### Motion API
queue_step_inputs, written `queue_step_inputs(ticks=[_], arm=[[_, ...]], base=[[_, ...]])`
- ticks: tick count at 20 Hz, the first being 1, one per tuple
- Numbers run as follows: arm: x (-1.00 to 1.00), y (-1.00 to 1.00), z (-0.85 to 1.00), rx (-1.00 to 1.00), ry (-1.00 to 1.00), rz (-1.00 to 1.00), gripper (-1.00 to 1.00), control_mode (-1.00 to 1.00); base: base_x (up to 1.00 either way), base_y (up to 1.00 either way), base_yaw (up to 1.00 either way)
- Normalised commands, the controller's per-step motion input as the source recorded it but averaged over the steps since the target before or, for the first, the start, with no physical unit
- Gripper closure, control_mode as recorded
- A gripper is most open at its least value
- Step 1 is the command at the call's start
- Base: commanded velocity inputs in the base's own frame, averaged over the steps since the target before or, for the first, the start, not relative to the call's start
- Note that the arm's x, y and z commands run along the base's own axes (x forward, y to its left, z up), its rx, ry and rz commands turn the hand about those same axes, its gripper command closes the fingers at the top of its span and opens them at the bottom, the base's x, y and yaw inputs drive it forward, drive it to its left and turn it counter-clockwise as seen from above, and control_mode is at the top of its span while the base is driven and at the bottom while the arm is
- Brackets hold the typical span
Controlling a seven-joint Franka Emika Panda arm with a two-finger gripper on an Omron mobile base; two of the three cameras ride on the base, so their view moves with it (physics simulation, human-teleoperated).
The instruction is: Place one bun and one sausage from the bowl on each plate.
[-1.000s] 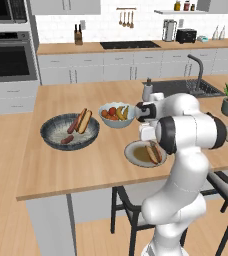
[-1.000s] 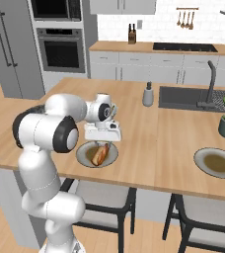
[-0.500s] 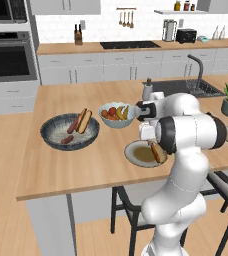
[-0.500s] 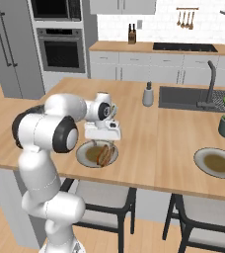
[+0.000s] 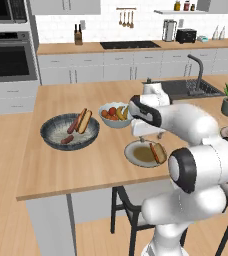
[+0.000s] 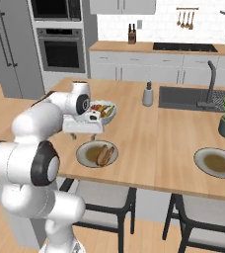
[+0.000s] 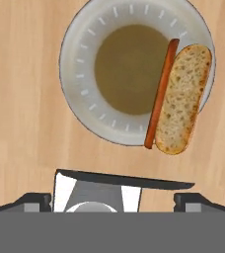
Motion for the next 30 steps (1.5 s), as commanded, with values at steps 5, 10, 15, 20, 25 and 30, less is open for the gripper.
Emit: queue_step_inputs(ticks=[5,10,15,20,25,30], arm=[[-1.00,0.12,0.54,0.10,-0.27,0.04,-1.00,-1.00],[-0.88,0.00,0.21,0.04,-0.29,0.04,-1.00,-1.00],[0.00,0.00,0.00,0.00,0.00,0.00,-1.00,-1.00],[0.00,0.52,0.00,0.00,0.00,0.00,-1.00,-1.00],[0.02,0.32,0.00,0.00,-0.01,0.00,-1.00,1.00],[0.00,0.00,0.00,0.00,0.00,0.00,-1.00,1.00]], base=[[0.00,0.00,0.00],[0.00,0.00,0.00],[0.00,0.00,0.00],[0.00,0.00,0.00],[0.05,0.56,0.00],[0.05,0.93,-0.01]])
